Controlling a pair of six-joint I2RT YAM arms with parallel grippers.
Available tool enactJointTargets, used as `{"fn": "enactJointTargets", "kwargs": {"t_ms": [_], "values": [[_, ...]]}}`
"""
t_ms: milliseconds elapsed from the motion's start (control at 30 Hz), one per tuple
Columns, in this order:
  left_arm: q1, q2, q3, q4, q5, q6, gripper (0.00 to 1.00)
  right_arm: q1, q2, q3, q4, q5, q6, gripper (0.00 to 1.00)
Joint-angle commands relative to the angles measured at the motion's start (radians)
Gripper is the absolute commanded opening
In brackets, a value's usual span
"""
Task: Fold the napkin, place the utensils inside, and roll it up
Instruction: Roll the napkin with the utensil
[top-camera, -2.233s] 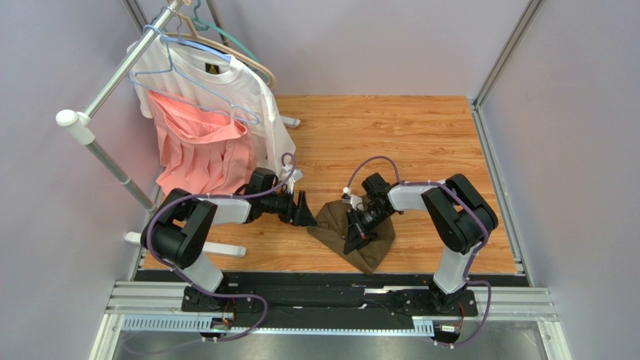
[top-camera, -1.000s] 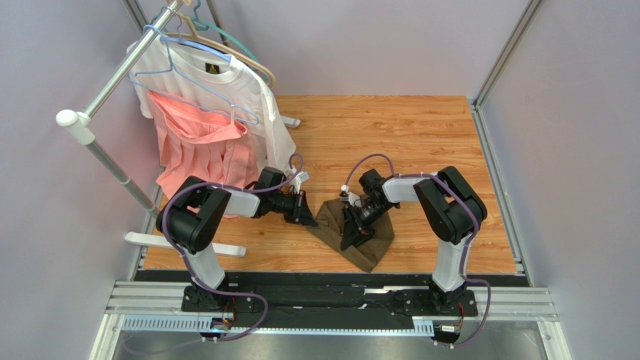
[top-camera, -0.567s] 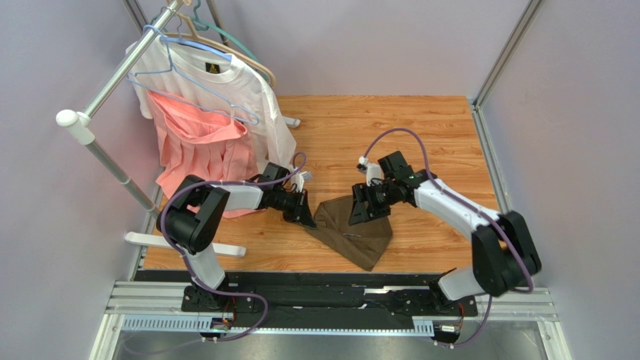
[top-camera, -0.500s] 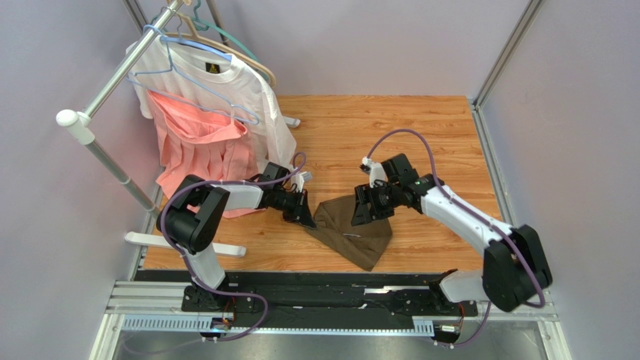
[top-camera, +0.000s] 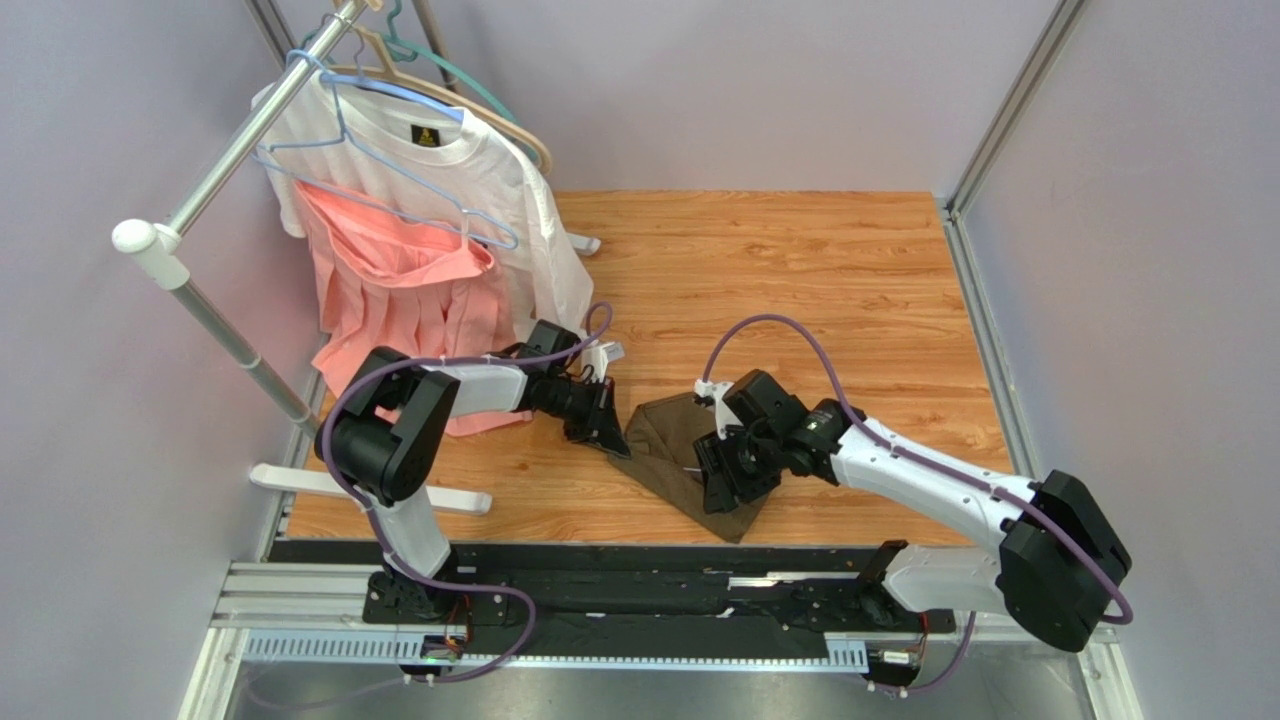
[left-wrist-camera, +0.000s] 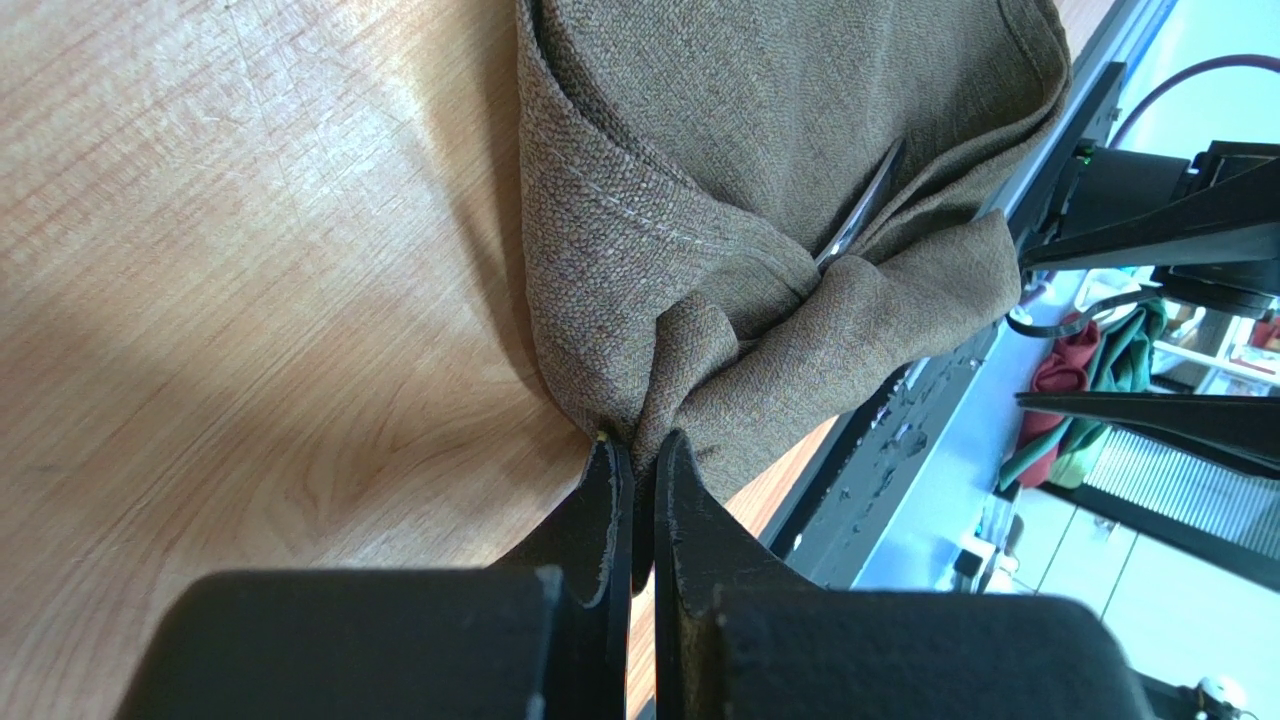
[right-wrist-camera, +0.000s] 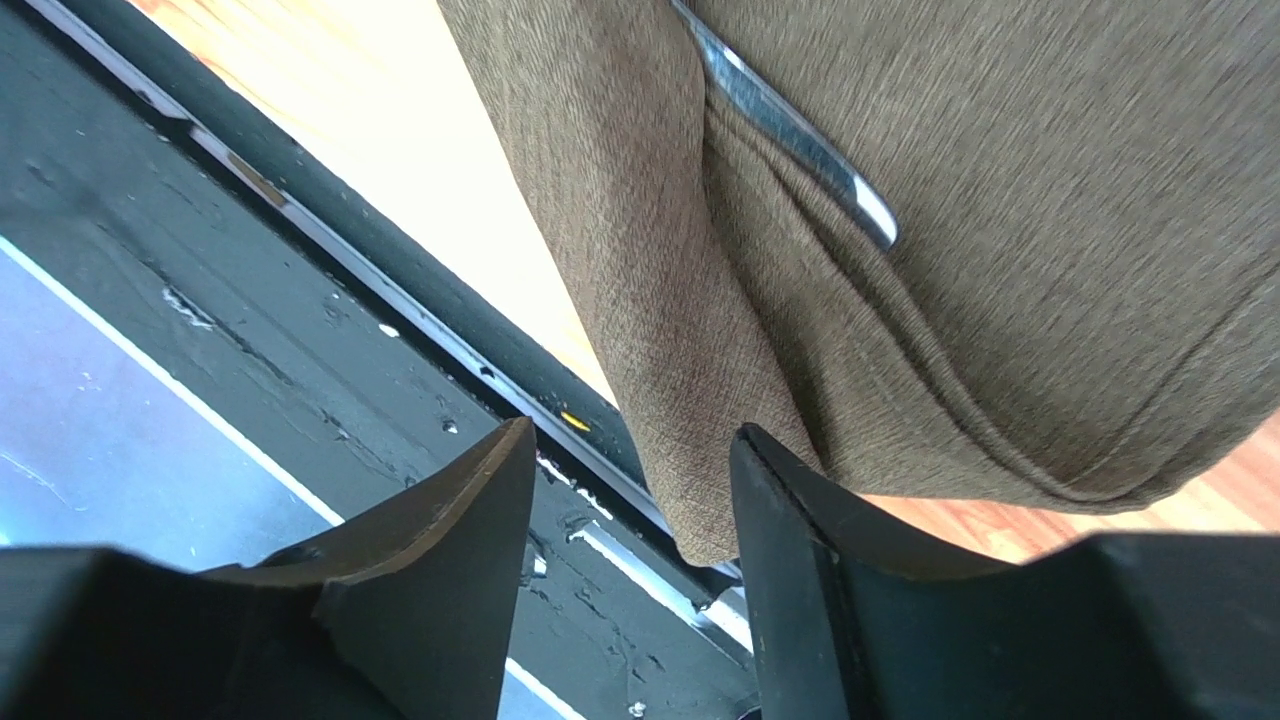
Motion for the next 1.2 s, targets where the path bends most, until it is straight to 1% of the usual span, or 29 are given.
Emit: {"fn": "enactJointTargets", "kwargs": {"t_ms": [0,200,367,433,500,533,600,633,667,700,733,833,867,1000,1067,1167], "values": [[0.008,0.011,0.01,-0.05,-0.068,0.036,0.0,0.035,0.01,-0.024,0.022,0.046,0.057,0.53],[0.01,0.009,0.013,-0.05,-0.071,0.038,0.0,0.07,0.021,-0.059,0.029,0.072,0.088,0.52],[0.01,0.002,0.012,-0.05,-0.069,0.038,0.0,0.092,0.038,-0.067,0.032,0.135,0.098,0.55],[0.01,-0.002,0.012,-0.05,-0.071,0.039,0.0,0.095,0.048,-0.07,0.044,0.135,0.1,0.54],[0.01,-0.005,0.01,-0.05,-0.074,0.039,0.0,0.103,0.067,-0.071,0.053,0.127,0.106,0.48],[0.01,-0.003,0.01,-0.05,-0.074,0.039,0.0,0.101,0.073,-0.073,0.052,0.123,0.108,0.39],[0.01,-0.003,0.007,-0.048,-0.072,0.039,0.0,0.103,0.096,-0.071,0.049,0.101,0.112,0.29],[0.01,-0.003,0.007,-0.048,-0.072,0.039,0.0,0.103,0.101,-0.071,0.047,0.095,0.117,0.15],[0.01,-0.005,0.007,-0.05,-0.071,0.041,0.0,0.103,0.099,-0.07,0.045,0.078,0.124,0.08],[0.01,-0.005,0.007,-0.05,-0.075,0.041,0.0,0.1,0.091,-0.061,0.041,0.068,0.137,0.03],[0.01,-0.005,0.009,-0.05,-0.075,0.042,0.0,0.1,0.087,-0.055,0.036,0.054,0.143,0.0],[0.01,-0.005,0.01,-0.051,-0.078,0.044,0.0,0.063,0.067,-0.045,0.045,-0.018,0.178,0.0],[0.01,-0.003,0.012,-0.053,-0.078,0.045,0.0,0.046,0.062,-0.05,0.055,-0.073,0.189,0.0],[0.01,-0.005,0.012,-0.056,-0.083,0.049,0.0,-0.075,0.056,-0.11,0.147,-0.228,0.23,0.0],[0.01,-0.002,0.01,-0.056,-0.086,0.05,0.0,-0.113,0.071,-0.148,0.18,-0.258,0.237,0.0],[0.01,0.006,0.012,-0.056,-0.089,0.053,0.0,-0.15,0.102,-0.167,0.179,-0.235,0.215,0.0]]}}
